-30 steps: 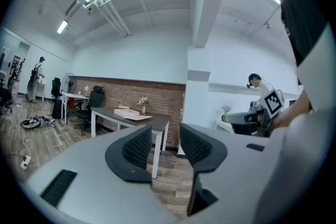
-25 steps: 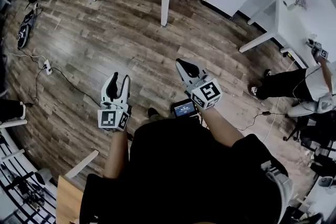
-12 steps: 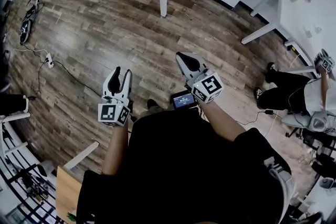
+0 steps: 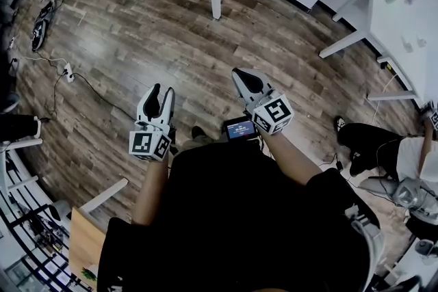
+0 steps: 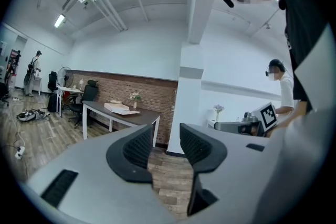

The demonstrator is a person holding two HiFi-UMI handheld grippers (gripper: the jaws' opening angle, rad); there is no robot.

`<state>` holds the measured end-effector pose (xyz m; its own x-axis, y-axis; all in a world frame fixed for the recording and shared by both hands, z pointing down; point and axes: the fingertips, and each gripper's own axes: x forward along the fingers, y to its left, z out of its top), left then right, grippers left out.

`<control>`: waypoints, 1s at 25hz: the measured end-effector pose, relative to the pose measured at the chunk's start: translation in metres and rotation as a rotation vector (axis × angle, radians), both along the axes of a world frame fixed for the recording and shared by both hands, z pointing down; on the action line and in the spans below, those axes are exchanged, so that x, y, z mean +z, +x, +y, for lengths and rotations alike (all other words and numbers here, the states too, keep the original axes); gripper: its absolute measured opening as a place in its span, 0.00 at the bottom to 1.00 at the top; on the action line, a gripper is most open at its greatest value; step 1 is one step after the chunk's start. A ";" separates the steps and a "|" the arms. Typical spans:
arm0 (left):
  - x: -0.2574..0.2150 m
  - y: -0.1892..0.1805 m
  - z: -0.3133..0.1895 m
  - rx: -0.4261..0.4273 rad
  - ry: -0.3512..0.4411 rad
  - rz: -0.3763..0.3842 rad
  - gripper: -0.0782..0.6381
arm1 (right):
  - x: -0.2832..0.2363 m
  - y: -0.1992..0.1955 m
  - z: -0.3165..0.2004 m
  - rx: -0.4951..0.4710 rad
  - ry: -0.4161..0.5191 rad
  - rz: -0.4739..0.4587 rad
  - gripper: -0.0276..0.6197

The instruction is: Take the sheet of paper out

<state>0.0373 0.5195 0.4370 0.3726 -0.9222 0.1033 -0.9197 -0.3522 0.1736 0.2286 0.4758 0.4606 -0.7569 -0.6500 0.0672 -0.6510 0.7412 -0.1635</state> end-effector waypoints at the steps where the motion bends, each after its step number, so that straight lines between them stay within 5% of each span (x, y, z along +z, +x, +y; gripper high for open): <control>1: 0.002 0.002 0.001 -0.006 -0.002 0.002 0.31 | 0.002 0.004 0.000 -0.003 0.000 -0.002 0.05; 14: 0.023 -0.004 -0.009 -0.050 -0.031 0.023 0.31 | 0.034 0.025 -0.019 0.052 -0.071 -0.029 0.05; 20: 0.025 -0.017 -0.070 -0.031 -0.011 0.057 0.31 | 0.043 0.016 -0.065 0.066 -0.091 0.004 0.05; 25: 0.026 -0.034 -0.144 0.016 0.012 -0.003 0.31 | 0.042 -0.007 -0.131 0.078 -0.089 0.047 0.05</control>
<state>0.0032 0.3753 0.4631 0.3867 -0.9175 0.0932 -0.9145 -0.3685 0.1668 0.2211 0.3443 0.5022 -0.6989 -0.6969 0.1609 -0.7147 0.6719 -0.1943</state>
